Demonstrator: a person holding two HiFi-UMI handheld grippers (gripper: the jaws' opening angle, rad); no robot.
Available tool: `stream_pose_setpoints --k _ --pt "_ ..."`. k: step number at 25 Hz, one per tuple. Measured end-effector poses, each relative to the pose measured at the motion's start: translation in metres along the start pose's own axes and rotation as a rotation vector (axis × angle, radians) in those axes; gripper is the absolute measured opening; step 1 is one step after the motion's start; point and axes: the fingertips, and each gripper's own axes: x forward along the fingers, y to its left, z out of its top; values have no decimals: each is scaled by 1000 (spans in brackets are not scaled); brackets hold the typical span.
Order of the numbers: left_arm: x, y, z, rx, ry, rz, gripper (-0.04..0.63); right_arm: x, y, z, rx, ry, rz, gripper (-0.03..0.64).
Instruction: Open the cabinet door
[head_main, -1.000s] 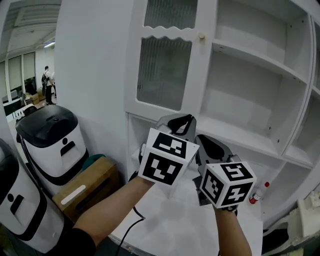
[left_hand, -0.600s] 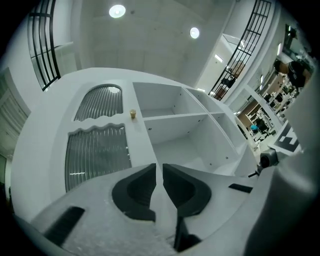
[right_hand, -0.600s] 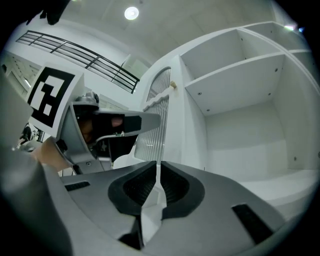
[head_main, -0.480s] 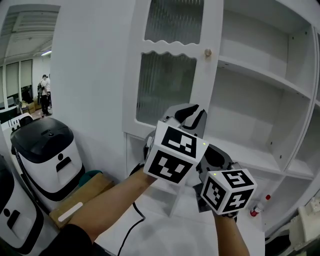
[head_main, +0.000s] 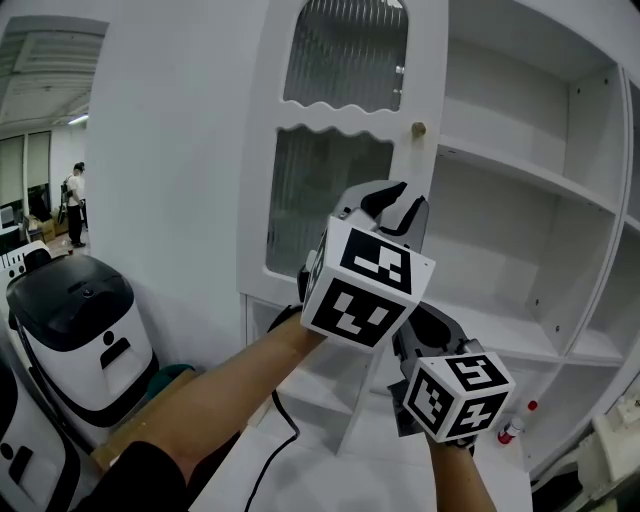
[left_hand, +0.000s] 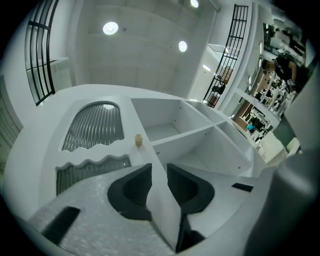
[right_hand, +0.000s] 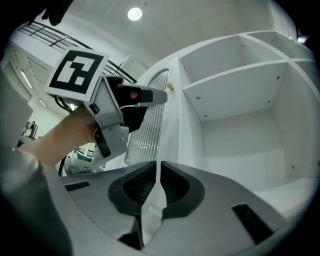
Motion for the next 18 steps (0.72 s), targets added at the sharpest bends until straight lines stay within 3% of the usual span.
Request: stream_pose_setpoints --k 14,18 --pt "42 46 30 133 -113 97 98 1 -17 -7 25 -18 -59 21" --pt "51 45 39 178 -139 93 99 -1 -23 -12 28 -11 -79 21"
